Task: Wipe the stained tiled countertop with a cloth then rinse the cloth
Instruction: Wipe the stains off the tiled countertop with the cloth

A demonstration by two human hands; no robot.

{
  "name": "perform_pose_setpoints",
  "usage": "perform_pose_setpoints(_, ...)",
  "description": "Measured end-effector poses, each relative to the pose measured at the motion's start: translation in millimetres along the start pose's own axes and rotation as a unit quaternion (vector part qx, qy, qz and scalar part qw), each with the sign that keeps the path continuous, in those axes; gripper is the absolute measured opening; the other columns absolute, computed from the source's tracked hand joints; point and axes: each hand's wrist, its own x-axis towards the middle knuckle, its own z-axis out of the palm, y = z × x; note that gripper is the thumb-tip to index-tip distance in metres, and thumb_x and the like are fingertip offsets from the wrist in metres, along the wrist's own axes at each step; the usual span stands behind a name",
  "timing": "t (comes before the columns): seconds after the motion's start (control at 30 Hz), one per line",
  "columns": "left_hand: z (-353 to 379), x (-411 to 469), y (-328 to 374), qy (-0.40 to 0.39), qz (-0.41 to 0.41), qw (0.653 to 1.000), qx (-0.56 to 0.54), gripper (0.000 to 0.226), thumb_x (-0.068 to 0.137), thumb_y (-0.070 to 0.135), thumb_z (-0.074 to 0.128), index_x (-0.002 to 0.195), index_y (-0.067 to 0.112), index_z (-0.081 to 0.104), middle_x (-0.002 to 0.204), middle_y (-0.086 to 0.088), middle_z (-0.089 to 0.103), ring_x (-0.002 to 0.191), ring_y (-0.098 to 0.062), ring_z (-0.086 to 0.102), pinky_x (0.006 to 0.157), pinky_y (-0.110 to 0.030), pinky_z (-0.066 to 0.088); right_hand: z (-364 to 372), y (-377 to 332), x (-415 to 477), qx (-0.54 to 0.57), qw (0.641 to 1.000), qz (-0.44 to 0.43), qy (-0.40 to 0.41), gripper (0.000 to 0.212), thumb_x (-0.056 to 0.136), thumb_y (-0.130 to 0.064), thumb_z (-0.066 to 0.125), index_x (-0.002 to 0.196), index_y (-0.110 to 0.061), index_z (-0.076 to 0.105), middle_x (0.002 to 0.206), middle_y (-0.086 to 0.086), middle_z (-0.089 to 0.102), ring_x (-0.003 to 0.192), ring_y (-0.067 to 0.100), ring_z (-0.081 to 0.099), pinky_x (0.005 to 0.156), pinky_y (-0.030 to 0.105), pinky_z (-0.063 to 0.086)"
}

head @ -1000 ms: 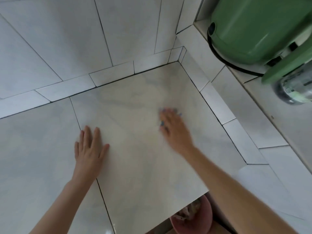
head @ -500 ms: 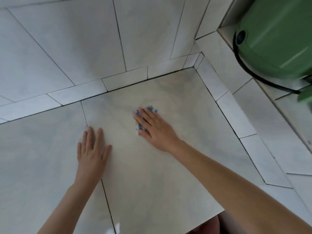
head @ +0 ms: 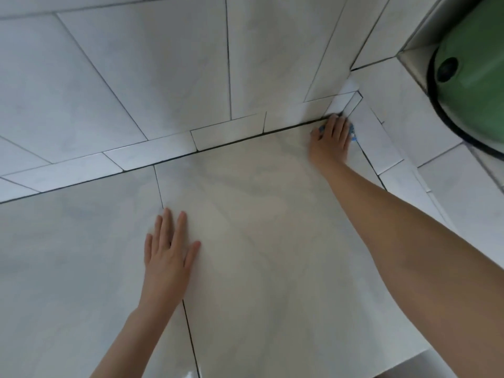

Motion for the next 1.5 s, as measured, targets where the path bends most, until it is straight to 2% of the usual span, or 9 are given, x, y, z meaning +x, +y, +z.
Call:
perform_pose_setpoints(0.17,-3,0,-2,-0.007,0.011,1.000,-0.016,0.062,0.095,0.039,0.035,0.147,0.030,0.001,0.154,0.008,-0.014,0.139,-0.005,-0.020,0.111,-0.023,-0.014,7,-14,-7,-0.017,1.000,-0.024,0.004,0.058,0.102,-0.030,0.018,0.150,-0.003,-0.002,0.159,0.011,-0.006,0.146,0.024,-0.006,0.119,0.037,-0.004)
perform_pose_setpoints(0.5,-14,-28,-49,0.010,-0.018,0.999,0.031,0.070,0.084,0.059,0.009,0.147,0.029,0.007,0.154,0.007,-0.004,0.142,-0.008,-0.009,0.113,-0.028,-0.008,70,-130,-146,-0.053,0.957,-0.277,-0.062,0.057,0.103,-0.030,0.022,0.150,-0.009,-0.001,0.159,0.012,-0.004,0.146,0.025,-0.006,0.117,0.037,-0.009)
perform_pose_setpoints(0.73,-29,-51,-90,0.026,-0.068,0.997,0.031,0.075,0.082,0.060,0.009,0.147,0.022,0.013,0.155,0.002,0.001,0.142,-0.010,-0.005,0.114,-0.034,-0.001,104,-191,-244,-0.082,0.872,-0.464,-0.133,0.058,0.102,-0.035,0.023,0.150,-0.014,0.000,0.159,0.005,-0.002,0.146,0.020,-0.005,0.118,0.036,-0.007)
perform_pose_setpoints(0.87,-36,-65,-108,0.028,-0.074,0.996,0.033,0.073,0.084,0.058,0.011,0.147,0.022,0.015,0.156,0.000,0.004,0.143,-0.012,-0.002,0.115,-0.035,0.002,102,-159,-254,-0.074,0.816,-0.553,-0.151,0.058,0.096,-0.040,0.026,0.147,-0.013,0.026,0.154,0.007,0.028,0.143,0.023,0.023,0.118,0.038,0.014)
perform_pose_setpoints(0.93,-38,-69,-115,0.028,-0.069,0.997,0.038,0.071,0.086,0.057,0.014,0.147,0.021,0.019,0.155,-0.003,0.010,0.143,-0.015,0.003,0.114,-0.036,0.005,89,-138,-232,-0.085,0.829,-0.533,-0.145,0.061,0.093,-0.042,0.024,0.146,-0.013,0.031,0.153,0.007,0.031,0.142,0.023,0.026,0.116,0.034,0.011)
perform_pose_setpoints(1.0,-38,-74,-121,0.024,-0.063,0.997,0.042,0.072,0.087,0.060,0.011,0.147,0.020,0.020,0.155,-0.005,0.012,0.143,-0.017,0.006,0.112,-0.033,0.003,73,-115,-196,-0.080,0.874,-0.465,-0.117,0.066,0.091,-0.045,0.016,0.148,-0.013,0.026,0.155,0.008,0.025,0.144,0.024,0.019,0.116,0.031,0.005)
perform_pose_setpoints(1.13,-39,-81,-131,0.028,-0.068,0.997,0.035,0.078,0.086,0.066,0.000,0.147,0.020,0.019,0.155,-0.003,0.012,0.143,-0.016,0.005,0.112,-0.031,0.001,49,-81,-137,-0.026,0.977,-0.210,-0.033,0.056,0.100,-0.031,0.029,0.149,-0.007,0.018,0.157,0.013,0.014,0.145,0.029,0.008,0.119,0.036,0.004)
perform_pose_setpoints(1.23,-41,-88,-139,0.028,-0.064,0.997,0.033,0.073,0.088,0.062,0.006,0.147,0.021,0.018,0.155,-0.004,0.011,0.143,-0.015,0.003,0.113,-0.030,0.000,54,-101,-135,-0.016,0.997,-0.061,-0.033,0.057,0.102,-0.031,0.022,0.150,-0.007,0.001,0.159,0.011,-0.004,0.146,0.025,-0.006,0.118,0.035,-0.007)
perform_pose_setpoints(1.5,-47,-101,-153,0.031,-0.066,0.997,0.035,0.074,0.088,0.064,0.000,0.147,0.022,0.017,0.156,0.000,0.010,0.143,-0.014,0.003,0.113,-0.029,0.000,105,-204,-210,-0.035,0.975,-0.215,-0.039,0.058,0.103,-0.031,0.020,0.149,-0.004,-0.002,0.158,0.014,-0.005,0.146,0.030,-0.007,0.118,0.039,-0.007)
